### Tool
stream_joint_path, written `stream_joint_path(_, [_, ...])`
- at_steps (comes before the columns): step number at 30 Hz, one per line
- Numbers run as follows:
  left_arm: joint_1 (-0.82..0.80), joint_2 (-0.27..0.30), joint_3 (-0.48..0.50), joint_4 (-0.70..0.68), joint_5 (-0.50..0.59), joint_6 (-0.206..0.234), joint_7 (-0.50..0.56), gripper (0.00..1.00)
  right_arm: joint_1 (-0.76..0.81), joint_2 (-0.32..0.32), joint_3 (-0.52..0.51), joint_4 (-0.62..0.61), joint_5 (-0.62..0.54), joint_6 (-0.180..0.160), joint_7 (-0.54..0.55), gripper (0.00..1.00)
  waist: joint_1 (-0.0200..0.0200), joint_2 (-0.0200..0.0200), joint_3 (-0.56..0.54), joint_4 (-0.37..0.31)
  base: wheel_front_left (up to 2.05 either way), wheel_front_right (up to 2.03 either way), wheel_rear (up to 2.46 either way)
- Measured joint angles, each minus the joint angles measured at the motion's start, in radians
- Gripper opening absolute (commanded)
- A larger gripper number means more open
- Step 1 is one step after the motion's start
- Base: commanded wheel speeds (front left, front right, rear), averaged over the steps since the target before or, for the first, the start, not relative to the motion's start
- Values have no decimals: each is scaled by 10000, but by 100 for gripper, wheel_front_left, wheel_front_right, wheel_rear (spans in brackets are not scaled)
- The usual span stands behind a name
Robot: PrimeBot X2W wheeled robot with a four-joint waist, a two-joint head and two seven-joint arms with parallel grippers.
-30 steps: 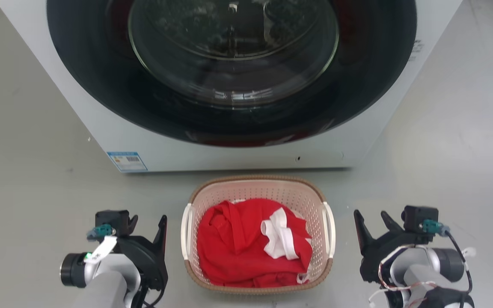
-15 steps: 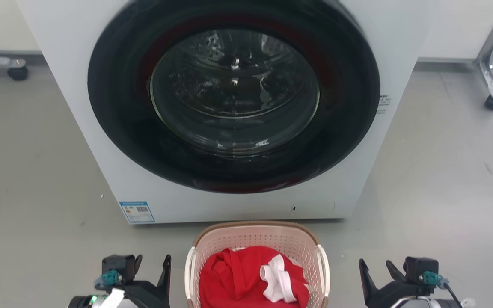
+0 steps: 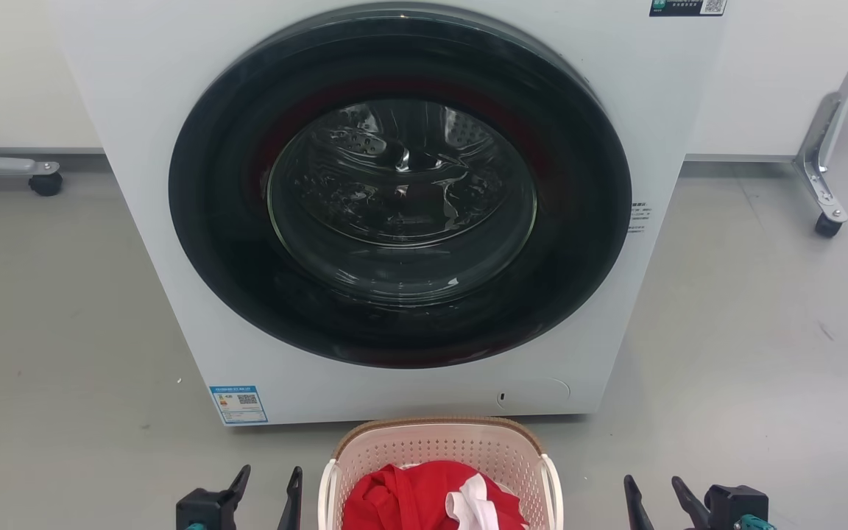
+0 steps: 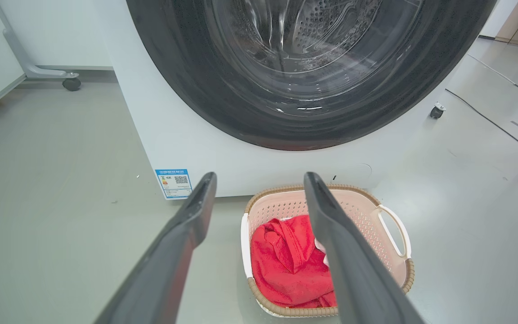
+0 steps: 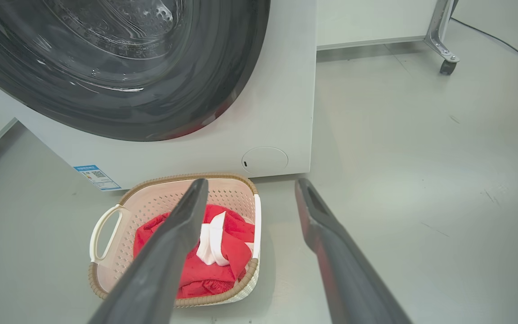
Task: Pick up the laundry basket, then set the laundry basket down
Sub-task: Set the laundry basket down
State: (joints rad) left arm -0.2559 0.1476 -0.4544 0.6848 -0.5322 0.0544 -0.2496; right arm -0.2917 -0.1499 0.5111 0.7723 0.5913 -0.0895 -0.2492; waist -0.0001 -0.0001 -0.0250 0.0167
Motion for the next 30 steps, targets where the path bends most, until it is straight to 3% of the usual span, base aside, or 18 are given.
stream_joint_path(18, [2748, 454, 686, -3962, 1087, 548, -2, 100, 1877, -516, -604, -3216, -1237, -268, -2, 100, 1, 1, -276, -74, 0, 0, 0])
stream_joint_path(30, [3590, 470, 1379, -5053, 1313, 686, -2, 100, 2720, -675, -1074, -4366, -1718, -343, -4, 100, 1, 1, -308, -84, 0, 0, 0])
